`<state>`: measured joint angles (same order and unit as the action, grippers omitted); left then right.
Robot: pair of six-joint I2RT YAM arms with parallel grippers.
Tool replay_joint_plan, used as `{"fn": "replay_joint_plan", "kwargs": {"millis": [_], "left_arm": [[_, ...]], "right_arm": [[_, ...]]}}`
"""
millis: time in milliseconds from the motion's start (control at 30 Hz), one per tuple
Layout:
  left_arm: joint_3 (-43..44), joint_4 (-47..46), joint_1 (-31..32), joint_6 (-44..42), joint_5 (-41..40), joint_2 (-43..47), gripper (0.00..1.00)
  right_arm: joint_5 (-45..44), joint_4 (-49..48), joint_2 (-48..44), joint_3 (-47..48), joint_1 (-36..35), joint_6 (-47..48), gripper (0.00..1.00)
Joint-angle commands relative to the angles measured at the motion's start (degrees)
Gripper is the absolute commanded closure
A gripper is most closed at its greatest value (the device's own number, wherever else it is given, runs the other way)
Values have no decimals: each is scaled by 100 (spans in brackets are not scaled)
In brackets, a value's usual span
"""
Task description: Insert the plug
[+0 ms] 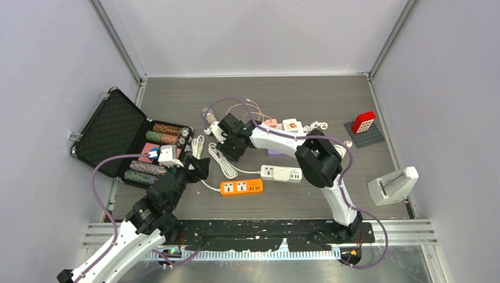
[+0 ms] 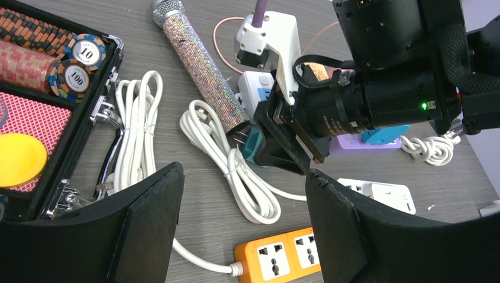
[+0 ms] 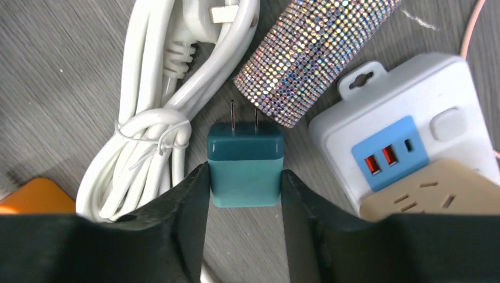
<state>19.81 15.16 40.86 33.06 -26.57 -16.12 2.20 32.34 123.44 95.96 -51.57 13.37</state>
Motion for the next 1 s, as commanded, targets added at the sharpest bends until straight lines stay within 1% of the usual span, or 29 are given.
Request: {"fn": "replay_joint_plan", "kwargs": {"millis": [0, 33, 67, 133, 200, 367, 500, 600, 667, 700, 733, 767, 800, 833, 867, 900, 933, 967], "left_arm": [[276, 49, -14, -36, -121, 81, 25], [278, 54, -21, -35, -120, 87, 25], [282, 64, -22, -32, -106, 95, 25], [286, 61, -18, -20, -88, 100, 25], [284, 54, -17, -33, -61, 105, 25], [289, -20, -18, -156, 31, 100, 24], [269, -232, -16, -438, 244, 139, 23], [307, -322, -16, -595, 411, 160, 21], [353, -304, -23, -611, 402, 170, 21], [399, -310, -20, -654, 476, 171, 21], [448, -326, -18, -732, 549, 160, 21], [489, -340, -15, -802, 737, 143, 21], [524, -369, -15, -836, 903, 118, 21], [560, -413, -12, -858, 1058, 72, 22], [624, -416, -17, -828, 1240, 12, 22], [682, -421, -15, -763, 1411, -83, 22], [728, -474, -17, -725, 1663, -171, 24], [761, -562, -13, -722, 1923, -265, 25]], "right_arm": [[43, 323, 91, 524, 60, 55, 63], [33, 373, 68, 544, 68, 27, 67], [47, 406, 32, 513, 81, -33, 73], [78, 405, -153, 396, 90, -126, 78], [121, 407, -428, 246, 86, -225, 80], [413, 401, -1397, -200, 111, -549, 81], [699, 376, -2138, -596, 121, -1070, 80], [721, 200, -2736, -901, 135, -1962, 79], [811, -155, -3147, -1245, 148, -2714, 78], [860, -462, -3298, -1534, 148, -3307, 78], [887, -653, -3576, -1707, 147, -3658, 78], [945, -1050, -3728, -2080, 150, -4369, 78], [938, -1272, -4029, -2261, 148, -4729, 78], [909, -1708, -4174, -2647, 150, -5478, 78], [894, -1974, -4461, -2843, 149, -5824, 79], [751, -2418, -4597, -3224, 148, -6545, 80], [635, -2597, -4870, -3391, 139, -6920, 81], [346, -2949, -4999, -3749, 130, -7621, 83]]}}
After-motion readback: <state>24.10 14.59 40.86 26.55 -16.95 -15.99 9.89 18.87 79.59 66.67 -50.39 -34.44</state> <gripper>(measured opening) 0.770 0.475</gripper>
